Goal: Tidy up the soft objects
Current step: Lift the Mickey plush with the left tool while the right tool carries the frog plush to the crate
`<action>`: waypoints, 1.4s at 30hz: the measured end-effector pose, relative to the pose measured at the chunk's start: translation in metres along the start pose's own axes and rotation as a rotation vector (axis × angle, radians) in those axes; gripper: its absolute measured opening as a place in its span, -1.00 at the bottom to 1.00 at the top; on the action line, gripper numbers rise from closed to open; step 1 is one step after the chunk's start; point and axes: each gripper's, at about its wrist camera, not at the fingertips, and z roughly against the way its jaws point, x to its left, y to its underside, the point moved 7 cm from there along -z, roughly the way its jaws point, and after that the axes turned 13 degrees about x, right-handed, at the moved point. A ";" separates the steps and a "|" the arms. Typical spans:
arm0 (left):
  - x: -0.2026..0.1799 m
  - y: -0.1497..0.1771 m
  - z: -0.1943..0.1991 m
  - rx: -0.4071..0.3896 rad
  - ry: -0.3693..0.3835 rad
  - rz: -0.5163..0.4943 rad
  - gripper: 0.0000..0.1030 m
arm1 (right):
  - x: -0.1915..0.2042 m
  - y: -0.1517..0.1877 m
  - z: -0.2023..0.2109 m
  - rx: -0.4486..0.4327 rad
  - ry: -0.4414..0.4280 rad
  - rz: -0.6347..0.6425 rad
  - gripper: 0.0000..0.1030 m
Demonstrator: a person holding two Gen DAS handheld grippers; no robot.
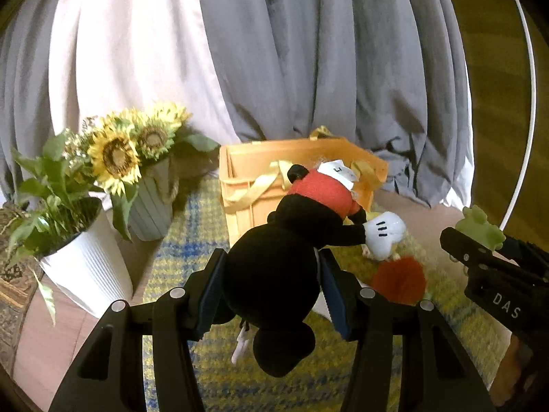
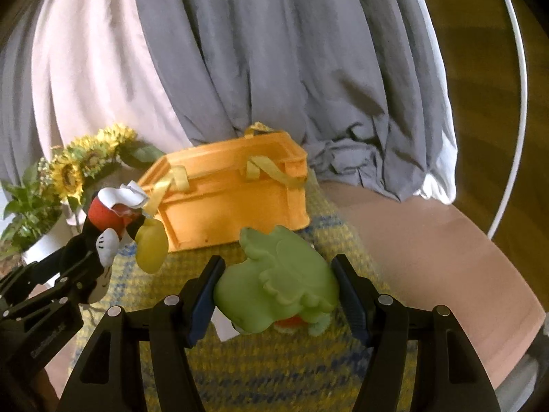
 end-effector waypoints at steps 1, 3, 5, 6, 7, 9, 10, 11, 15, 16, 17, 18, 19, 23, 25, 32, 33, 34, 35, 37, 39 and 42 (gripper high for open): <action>-0.001 -0.001 0.002 -0.007 -0.004 0.003 0.03 | -0.001 -0.003 0.001 -0.008 -0.006 0.006 0.26; -0.003 -0.005 0.006 -0.025 -0.014 0.011 0.03 | -0.001 -0.011 0.005 -0.028 -0.019 0.018 0.26; -0.003 -0.010 0.010 -0.042 -0.025 0.015 0.03 | -0.002 -0.018 0.007 -0.047 -0.034 0.026 0.26; -0.003 -0.012 0.011 -0.049 -0.030 0.016 0.03 | -0.002 -0.020 0.008 -0.054 -0.039 0.029 0.26; -0.003 -0.015 0.013 -0.059 -0.039 0.017 0.03 | -0.002 -0.024 0.009 -0.062 -0.046 0.034 0.26; -0.003 -0.020 0.015 -0.074 -0.051 0.016 0.03 | -0.001 -0.031 0.010 -0.076 -0.062 0.041 0.26; -0.003 -0.024 0.017 -0.082 -0.059 0.014 0.03 | -0.001 -0.035 0.010 -0.084 -0.068 0.044 0.26; -0.003 -0.026 0.017 -0.088 -0.064 0.011 0.03 | 0.000 -0.038 0.010 -0.090 -0.075 0.047 0.26; -0.003 -0.040 0.021 -0.126 -0.088 -0.003 0.03 | 0.002 -0.053 0.010 -0.119 -0.106 0.049 0.26; -0.002 -0.043 0.022 -0.133 -0.092 -0.006 0.03 | 0.002 -0.056 0.010 -0.125 -0.114 0.048 0.26; -0.002 -0.046 0.022 -0.143 -0.093 -0.010 0.03 | 0.002 -0.059 0.010 -0.131 -0.116 0.047 0.26; -0.002 -0.050 0.023 -0.154 -0.095 -0.014 0.03 | 0.002 -0.063 0.010 -0.143 -0.120 0.044 0.26; -0.002 -0.053 0.024 -0.162 -0.099 -0.017 0.03 | 0.002 -0.066 0.010 -0.149 -0.124 0.042 0.26; 0.000 -0.067 0.024 -0.192 -0.106 -0.031 0.03 | 0.005 -0.080 0.010 -0.181 -0.135 0.036 0.26; 0.001 -0.074 0.024 -0.210 -0.110 -0.038 0.03 | 0.006 -0.085 0.010 -0.196 -0.136 0.033 0.26; 0.002 -0.098 0.017 -0.253 -0.112 -0.058 0.03 | 0.010 -0.108 0.006 -0.241 -0.142 0.031 0.26; 0.002 -0.102 0.015 -0.257 -0.111 -0.062 0.03 | 0.010 -0.111 0.005 -0.249 -0.141 0.032 0.26; 0.001 -0.105 0.014 -0.262 -0.111 -0.066 0.03 | 0.010 -0.115 0.004 -0.255 -0.141 0.032 0.26; 0.001 -0.109 0.012 -0.267 -0.110 -0.071 0.03 | 0.011 -0.119 0.003 -0.262 -0.141 0.032 0.26; -0.001 -0.116 0.009 -0.280 -0.112 -0.084 0.03 | 0.010 -0.125 0.000 -0.268 -0.142 0.031 0.26; -0.003 -0.122 0.006 -0.293 -0.112 -0.100 0.03 | 0.010 -0.130 -0.004 -0.273 -0.143 0.027 0.26; -0.005 -0.132 0.002 -0.312 -0.121 -0.124 0.03 | 0.010 -0.137 -0.009 -0.275 -0.140 0.025 0.26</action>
